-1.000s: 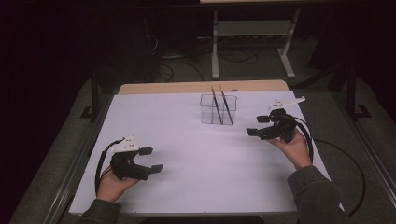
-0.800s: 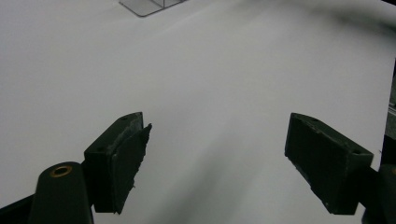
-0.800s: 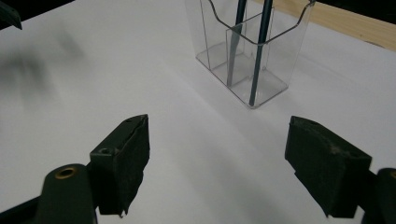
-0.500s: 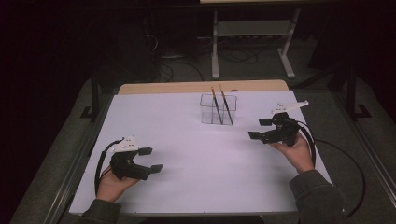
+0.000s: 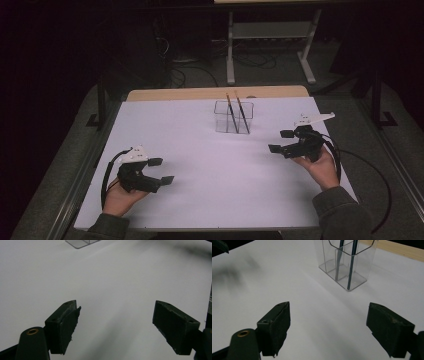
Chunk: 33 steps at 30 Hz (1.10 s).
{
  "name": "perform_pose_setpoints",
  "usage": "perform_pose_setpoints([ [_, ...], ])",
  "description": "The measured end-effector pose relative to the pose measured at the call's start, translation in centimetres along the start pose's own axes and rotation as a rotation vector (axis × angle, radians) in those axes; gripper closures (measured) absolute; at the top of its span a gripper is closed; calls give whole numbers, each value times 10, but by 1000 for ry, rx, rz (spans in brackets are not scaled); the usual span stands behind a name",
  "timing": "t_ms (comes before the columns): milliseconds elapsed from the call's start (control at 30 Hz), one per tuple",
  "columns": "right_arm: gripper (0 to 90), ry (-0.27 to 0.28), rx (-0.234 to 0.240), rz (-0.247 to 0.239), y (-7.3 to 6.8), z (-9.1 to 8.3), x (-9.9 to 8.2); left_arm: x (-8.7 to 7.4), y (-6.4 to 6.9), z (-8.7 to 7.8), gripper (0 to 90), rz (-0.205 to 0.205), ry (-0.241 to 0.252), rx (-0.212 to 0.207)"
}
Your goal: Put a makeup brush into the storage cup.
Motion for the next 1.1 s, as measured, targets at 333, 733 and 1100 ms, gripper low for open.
perform_pose_setpoints([
  [333, 181, 9, -3, -2, -3, -2, -3, 0, -1, -1, 197, -2, 5, 4],
  [733, 181, 12, -7, 11, -5, -5, -9, 0, -2, -1, 193, -5, 7, 8],
  [1100, 180, 12, -9, 8, -8, -8, -12, 1, -3, -1, 192, -1, 10, 12],
])
Point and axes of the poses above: each handheld gripper's, and its own axes: z roughly forward along the jaws, x roughly out of its top, y roughly to its right, the point moved 8 cm from there along z, roughly forward along the jaws, and after that the axes turned 15 degrees about x, right-handed, at the moved point
